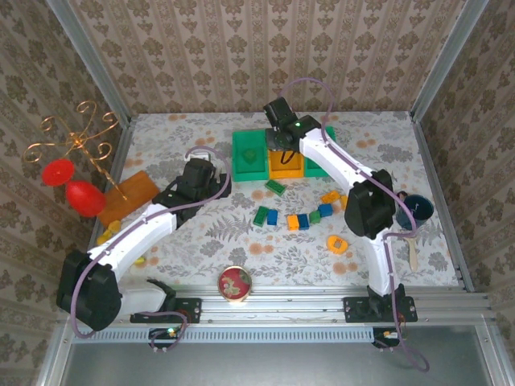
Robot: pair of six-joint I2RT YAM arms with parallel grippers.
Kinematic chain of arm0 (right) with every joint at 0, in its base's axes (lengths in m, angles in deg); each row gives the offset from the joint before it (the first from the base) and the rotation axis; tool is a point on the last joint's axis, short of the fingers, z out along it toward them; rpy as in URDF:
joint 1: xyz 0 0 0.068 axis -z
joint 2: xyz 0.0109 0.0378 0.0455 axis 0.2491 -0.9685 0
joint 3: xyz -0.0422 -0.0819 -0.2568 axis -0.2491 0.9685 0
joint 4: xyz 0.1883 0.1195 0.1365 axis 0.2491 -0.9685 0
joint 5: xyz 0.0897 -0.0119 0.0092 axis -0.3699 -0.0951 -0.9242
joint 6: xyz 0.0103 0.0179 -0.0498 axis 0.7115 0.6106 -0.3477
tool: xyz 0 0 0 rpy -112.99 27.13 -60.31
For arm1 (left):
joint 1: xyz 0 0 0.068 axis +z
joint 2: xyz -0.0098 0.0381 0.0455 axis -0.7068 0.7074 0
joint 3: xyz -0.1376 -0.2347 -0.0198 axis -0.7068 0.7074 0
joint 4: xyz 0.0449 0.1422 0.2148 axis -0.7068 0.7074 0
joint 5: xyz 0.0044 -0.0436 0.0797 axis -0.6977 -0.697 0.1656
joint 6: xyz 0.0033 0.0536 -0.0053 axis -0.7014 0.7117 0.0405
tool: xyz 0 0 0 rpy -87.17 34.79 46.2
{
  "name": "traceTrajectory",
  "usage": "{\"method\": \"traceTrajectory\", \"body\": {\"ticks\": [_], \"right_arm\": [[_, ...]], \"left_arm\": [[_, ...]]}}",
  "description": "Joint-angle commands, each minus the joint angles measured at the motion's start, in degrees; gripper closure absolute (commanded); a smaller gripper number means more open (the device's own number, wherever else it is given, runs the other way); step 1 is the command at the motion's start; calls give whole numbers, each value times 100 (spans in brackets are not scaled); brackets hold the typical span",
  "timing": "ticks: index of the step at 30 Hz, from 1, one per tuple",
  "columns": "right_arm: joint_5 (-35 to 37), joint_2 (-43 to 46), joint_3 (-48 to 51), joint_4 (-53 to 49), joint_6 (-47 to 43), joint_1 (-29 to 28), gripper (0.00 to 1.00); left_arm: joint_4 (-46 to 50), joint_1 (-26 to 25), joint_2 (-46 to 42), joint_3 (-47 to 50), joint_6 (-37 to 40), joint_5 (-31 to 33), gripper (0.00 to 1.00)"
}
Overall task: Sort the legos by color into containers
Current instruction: Place the lego in the container.
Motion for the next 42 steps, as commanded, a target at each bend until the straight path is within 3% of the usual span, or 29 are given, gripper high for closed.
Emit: {"method": "traceTrajectory", "body": {"ticks": [1, 15, 25, 35, 42], "right_arm": [[177, -306, -365, -148, -96, 70, 74], [86, -697, -349, -149, -49, 229, 66], [43, -639, -332, -192, -49, 238, 51], [-61, -269, -276, -346, -68, 230, 44], [-192, 487, 294, -430, 69, 154, 41]], "left_arm": [[142, 44, -213, 46, -95, -42, 0], [165, 44, -315, 120, -144, -68, 0], [198, 52, -332, 116, -154, -51, 0], [211, 52, -385, 118, -137, -32, 0], [191, 70, -412, 125, -111, 28, 0]]}}
